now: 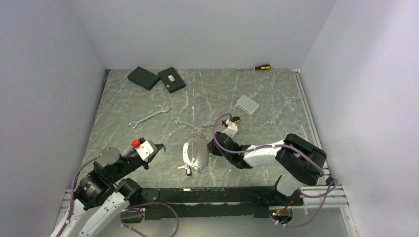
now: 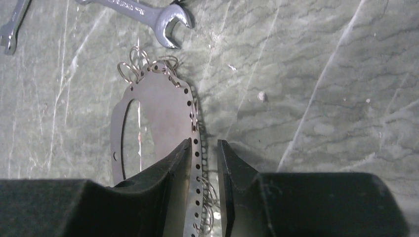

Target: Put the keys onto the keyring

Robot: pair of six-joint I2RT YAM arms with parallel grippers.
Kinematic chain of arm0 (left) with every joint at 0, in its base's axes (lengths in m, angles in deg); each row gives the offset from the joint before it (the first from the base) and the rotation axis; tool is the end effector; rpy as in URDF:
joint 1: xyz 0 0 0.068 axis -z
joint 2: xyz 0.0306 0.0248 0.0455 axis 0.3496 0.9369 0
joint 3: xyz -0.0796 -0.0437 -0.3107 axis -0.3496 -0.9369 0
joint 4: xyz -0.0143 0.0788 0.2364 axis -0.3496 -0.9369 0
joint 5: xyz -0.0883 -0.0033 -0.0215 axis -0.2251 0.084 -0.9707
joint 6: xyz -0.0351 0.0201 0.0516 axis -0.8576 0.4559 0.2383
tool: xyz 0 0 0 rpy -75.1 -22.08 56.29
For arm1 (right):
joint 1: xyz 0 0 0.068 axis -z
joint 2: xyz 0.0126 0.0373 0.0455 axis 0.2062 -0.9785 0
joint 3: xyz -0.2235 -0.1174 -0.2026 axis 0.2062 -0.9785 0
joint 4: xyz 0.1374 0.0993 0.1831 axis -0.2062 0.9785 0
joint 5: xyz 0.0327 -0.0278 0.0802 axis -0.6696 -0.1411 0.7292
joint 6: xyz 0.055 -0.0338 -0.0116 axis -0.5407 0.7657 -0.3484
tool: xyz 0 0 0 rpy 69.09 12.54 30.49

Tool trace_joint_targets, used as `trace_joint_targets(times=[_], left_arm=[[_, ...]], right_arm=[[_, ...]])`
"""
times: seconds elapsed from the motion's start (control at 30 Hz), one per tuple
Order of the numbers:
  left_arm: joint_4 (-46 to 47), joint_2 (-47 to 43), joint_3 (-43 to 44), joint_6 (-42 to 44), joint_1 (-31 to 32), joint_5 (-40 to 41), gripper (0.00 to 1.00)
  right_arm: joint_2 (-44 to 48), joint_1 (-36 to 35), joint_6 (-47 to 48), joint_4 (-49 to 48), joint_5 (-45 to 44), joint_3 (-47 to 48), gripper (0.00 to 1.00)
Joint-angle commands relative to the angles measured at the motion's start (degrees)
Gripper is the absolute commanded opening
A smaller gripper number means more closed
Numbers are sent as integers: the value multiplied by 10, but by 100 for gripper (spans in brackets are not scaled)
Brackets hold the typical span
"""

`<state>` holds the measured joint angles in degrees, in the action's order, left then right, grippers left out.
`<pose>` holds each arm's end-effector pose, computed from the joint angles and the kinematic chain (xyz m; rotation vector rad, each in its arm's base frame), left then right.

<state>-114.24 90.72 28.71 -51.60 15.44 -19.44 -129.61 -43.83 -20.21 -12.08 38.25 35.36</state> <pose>0.0115 -0.0217 0.3018 0.8819 1.5312 -0.4655 0.1758 0.2249 0.1849 0.2455 2.2718 0.6762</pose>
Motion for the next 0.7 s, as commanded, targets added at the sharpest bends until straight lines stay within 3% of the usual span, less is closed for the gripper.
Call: trace_joint_targets(times=[0.0,0.67], left_arm=[[22,-1,2,-8,-4,3,0],[22,6,2,-8,-4,5,0]], right_arm=[[-20,0,1,-35,-33,21,29],[-45,16,18,-61,-27,35,26]])
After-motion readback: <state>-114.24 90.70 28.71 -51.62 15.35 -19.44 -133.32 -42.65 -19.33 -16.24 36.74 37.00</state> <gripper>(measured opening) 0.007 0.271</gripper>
